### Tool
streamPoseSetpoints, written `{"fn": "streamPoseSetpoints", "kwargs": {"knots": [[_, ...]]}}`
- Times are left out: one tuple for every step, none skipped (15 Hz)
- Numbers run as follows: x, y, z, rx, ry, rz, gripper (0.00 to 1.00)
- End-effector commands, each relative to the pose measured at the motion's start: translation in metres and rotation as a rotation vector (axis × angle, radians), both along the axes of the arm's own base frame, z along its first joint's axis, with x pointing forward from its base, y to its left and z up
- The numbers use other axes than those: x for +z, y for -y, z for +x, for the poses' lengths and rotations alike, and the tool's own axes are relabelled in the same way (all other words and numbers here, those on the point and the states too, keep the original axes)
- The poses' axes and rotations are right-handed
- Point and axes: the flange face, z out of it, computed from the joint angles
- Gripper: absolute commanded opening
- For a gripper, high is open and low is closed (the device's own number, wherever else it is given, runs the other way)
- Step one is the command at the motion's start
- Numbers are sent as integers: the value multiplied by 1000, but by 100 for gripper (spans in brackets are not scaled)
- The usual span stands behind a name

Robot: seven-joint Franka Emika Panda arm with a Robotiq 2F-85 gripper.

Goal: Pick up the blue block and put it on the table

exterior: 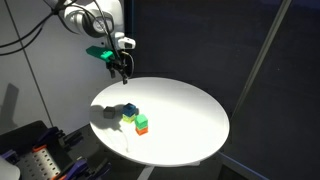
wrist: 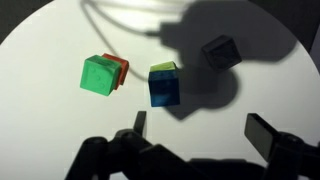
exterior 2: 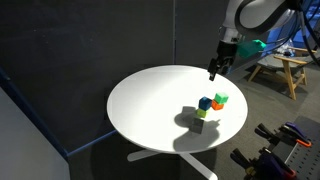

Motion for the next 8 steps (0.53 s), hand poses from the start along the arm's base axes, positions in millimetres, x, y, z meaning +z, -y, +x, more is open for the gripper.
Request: {"fn": "streamPoseSetpoints", "kwargs": {"knots": [[-20, 0, 5, -28, -20, -30, 100], [-26, 1, 5, -34, -33, -33, 100], [-30, 1, 5, -39, -42, -36, 100], [-34, 1, 5, -42, -52, -38, 100], [-31, 0, 1, -24, -54, -21, 100], [-35, 0, 1, -26, -63, -21, 100], [-38, 0, 1, -26, -67, -21, 100], [-38, 0, 1, -26, -68, -21, 100]]}}
